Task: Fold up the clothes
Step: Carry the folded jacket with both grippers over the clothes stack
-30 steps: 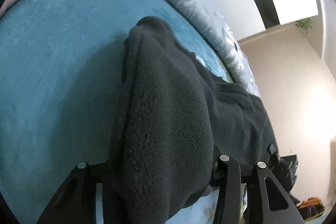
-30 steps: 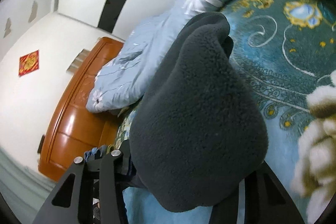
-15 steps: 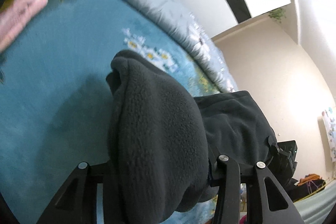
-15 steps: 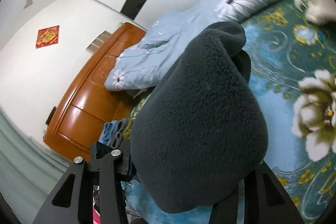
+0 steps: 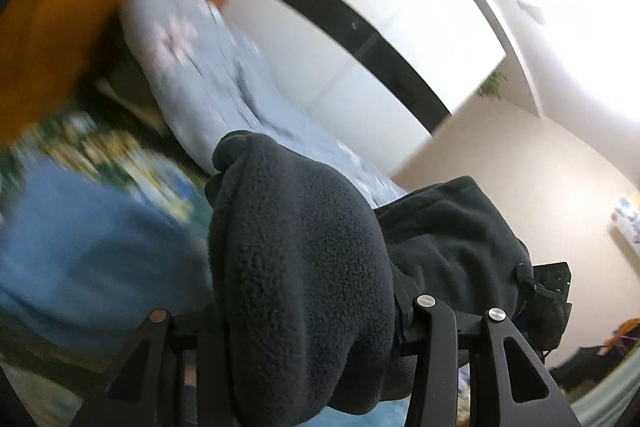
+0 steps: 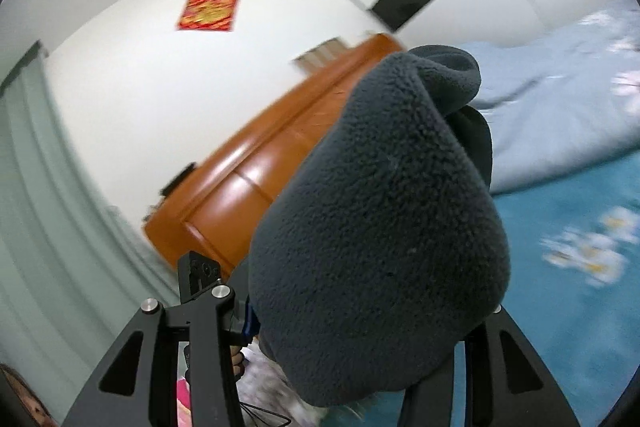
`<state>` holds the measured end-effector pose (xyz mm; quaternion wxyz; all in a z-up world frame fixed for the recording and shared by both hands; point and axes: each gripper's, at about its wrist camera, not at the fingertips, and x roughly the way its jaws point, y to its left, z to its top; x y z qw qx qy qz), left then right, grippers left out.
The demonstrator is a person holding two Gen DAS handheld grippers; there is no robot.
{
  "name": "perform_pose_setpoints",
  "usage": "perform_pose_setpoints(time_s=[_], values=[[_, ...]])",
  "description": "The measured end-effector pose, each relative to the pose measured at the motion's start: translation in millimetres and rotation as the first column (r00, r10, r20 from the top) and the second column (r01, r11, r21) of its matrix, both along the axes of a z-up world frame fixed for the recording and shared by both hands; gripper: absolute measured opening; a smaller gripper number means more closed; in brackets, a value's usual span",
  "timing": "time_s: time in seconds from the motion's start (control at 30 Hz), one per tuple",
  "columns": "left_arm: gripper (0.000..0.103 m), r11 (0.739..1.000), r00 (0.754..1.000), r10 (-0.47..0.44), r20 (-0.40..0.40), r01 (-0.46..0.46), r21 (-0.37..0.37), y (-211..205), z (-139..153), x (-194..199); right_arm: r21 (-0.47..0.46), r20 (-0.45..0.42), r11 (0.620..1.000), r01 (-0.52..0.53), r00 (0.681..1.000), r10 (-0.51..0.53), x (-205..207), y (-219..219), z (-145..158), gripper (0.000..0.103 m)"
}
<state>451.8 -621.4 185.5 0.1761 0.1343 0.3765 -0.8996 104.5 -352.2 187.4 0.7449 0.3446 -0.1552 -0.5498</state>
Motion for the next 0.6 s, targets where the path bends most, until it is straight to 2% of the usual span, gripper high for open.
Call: perform_pose_setpoints(time_s=[0.13,0.27,0.37,0.43,0.5,0.6], values=[[0.048,0.992,0.993,0.102,0.057,-0.097,-0.084,-54,23,52,-0.042,0.06,0.994,-0.099,0.993,0.102,48,-95,-6,0.049],[0.049,0.981,0.981,0.17,0.095,-0.159,-0.115,-87,12,114,-0.052,0.106,0.987,-0.154,0.982,0.159,92,-154,-39,0.049],[0.049,0.978,0.972,0.208,0.108,-0.204,-0.051,-119,-42,129,-0.014,0.097,0.986,-0.167,0.981,0.168,115,-175,-80,0.049],[0.049,0.971,0.96,0.229,0.162,-0.238,0.038,-137,-88,137,0.067,0.097,0.983,-0.171,0.982,0.164,128,-183,-116,0.049],[0.052,0.959,0.95,0.245,0.195,-0.266,0.095,-147,-124,146,0.131,0.124,0.975,-0.178,0.979,0.162,132,-183,-151,0.049],[0.06,0.948,0.96,0.243,0.141,-0.266,0.176,-152,-154,161,0.171,0.182,0.968,-0.186,0.971,0.155,130,-178,-187,0.05]])
